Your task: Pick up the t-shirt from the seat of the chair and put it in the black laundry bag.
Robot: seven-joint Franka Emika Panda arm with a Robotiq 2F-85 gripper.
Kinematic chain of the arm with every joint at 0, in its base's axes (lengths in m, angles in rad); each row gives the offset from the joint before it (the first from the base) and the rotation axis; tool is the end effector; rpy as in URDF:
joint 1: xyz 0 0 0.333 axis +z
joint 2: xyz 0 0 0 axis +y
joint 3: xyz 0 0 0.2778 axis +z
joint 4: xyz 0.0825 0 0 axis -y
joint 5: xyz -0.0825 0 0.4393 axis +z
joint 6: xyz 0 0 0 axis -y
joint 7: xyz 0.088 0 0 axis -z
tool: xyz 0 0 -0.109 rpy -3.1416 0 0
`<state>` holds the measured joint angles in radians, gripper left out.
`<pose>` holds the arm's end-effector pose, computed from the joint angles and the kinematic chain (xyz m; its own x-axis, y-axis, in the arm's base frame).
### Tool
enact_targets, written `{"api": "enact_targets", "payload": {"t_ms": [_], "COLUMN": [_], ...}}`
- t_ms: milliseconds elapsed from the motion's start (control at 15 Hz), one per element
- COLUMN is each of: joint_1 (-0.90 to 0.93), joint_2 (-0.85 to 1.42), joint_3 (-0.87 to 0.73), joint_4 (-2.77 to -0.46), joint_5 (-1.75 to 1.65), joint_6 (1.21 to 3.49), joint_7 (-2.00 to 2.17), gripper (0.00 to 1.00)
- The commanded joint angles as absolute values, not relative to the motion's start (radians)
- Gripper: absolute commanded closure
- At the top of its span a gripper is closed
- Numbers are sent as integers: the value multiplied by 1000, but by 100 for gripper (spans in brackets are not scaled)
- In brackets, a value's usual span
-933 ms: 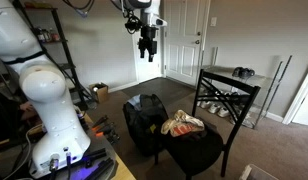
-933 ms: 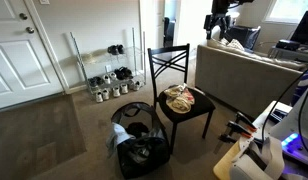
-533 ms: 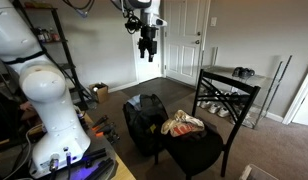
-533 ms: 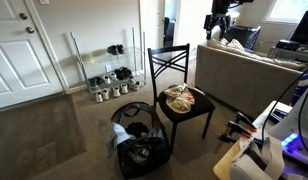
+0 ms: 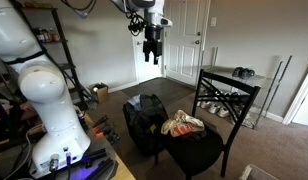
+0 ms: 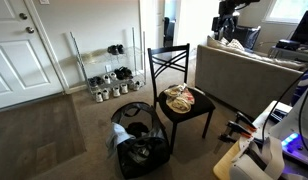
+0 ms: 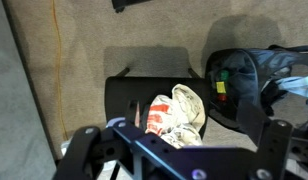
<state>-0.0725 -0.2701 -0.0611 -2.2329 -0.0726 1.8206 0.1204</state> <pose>0.5093 -0.0747 0.4106 0.9642 -0.2281 -0.1354 -0.2207 -0.9730 0.0675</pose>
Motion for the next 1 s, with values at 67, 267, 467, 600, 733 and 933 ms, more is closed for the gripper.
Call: {"api": "enact_targets", "payload": {"t_ms": [67, 267, 467, 600, 733, 933], "joint_1": [-136, -176, -195, -200, -214, -242], "joint_2": [-360, -397, -416, -409, -395, -388], "joint_3": [-111, -162, -225, -264, -297, -344], "joint_4": [-2329, -2391, -2456, -2486, -2501, -2512], "joint_5": [-202, -258, -227, -226, -245, -266], "joint_6": [1839, 1892, 2003, 2091, 2129, 2111], "joint_7": [52, 16, -61, -144, -223, -340], "gripper": [0, 0, 0, 0, 0, 0]}}
